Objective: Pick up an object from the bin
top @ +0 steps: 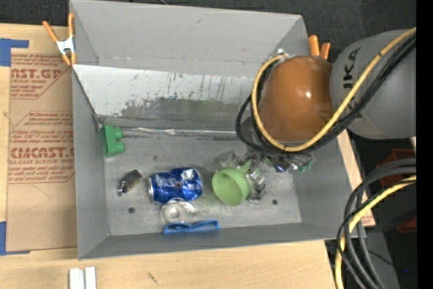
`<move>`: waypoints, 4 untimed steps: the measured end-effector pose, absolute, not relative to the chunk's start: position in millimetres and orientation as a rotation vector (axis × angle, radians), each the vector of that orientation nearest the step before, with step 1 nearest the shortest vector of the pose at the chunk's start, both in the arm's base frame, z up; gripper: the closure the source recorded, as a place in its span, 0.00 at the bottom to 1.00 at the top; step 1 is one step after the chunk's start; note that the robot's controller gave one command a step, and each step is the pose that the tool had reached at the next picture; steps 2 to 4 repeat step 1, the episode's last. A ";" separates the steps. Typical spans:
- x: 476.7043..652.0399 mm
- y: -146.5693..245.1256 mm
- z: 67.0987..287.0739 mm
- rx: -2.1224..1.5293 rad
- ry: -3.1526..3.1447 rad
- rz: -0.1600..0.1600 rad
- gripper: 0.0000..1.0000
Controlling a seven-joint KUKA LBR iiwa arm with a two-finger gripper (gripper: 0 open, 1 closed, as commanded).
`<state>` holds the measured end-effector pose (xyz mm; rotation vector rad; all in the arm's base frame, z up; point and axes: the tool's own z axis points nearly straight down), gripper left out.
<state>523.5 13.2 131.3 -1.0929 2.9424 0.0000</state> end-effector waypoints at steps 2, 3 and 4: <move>524.6 14.3 168.7 -1.091 2.940 -0.001 1.00; 524.6 14.3 168.7 -1.091 2.940 -0.001 1.00; 524.6 14.3 168.7 -1.091 2.940 -0.001 1.00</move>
Offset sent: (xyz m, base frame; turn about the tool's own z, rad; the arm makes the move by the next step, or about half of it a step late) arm -0.0001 0.0000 0.0356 0.0000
